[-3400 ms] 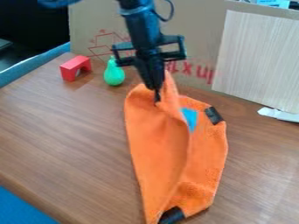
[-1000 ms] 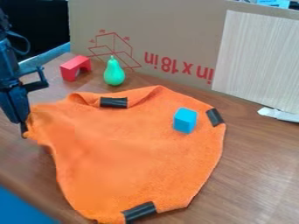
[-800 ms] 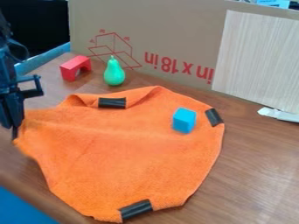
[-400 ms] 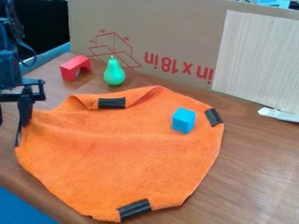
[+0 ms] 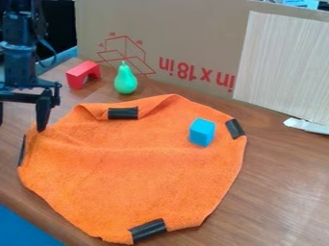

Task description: Unfold the cloth top right to bottom left

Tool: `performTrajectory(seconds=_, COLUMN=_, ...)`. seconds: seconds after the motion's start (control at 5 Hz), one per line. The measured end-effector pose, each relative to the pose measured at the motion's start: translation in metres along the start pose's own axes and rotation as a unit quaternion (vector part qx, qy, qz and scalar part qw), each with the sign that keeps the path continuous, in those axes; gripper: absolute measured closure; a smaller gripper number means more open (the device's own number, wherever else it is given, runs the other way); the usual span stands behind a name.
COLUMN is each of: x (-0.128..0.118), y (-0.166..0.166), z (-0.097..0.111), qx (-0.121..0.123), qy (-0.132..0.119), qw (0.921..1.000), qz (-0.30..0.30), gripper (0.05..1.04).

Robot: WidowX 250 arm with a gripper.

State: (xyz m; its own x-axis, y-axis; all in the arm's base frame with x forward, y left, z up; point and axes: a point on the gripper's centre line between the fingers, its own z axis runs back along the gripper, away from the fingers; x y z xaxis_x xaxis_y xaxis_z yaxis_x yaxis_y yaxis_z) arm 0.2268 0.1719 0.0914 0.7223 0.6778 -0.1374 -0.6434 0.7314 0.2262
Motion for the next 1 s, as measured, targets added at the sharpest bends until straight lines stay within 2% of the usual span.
performTrajectory(seconds=0.2, x=-0.006, y=-0.014, z=0.014, qx=-0.006, qy=0.01, qw=0.9998, qz=-0.018, gripper=0.083)
performTrajectory(seconds=0.4, x=-0.019, y=-0.025, z=0.062, qx=-0.063, qy=-0.006, qw=0.9966, qz=-0.053, gripper=0.083)
performTrajectory(seconds=1.0, x=-0.02, y=-0.025, z=0.066, qx=-0.066, qy=-0.01, qw=0.9962, qz=-0.056, gripper=0.083)
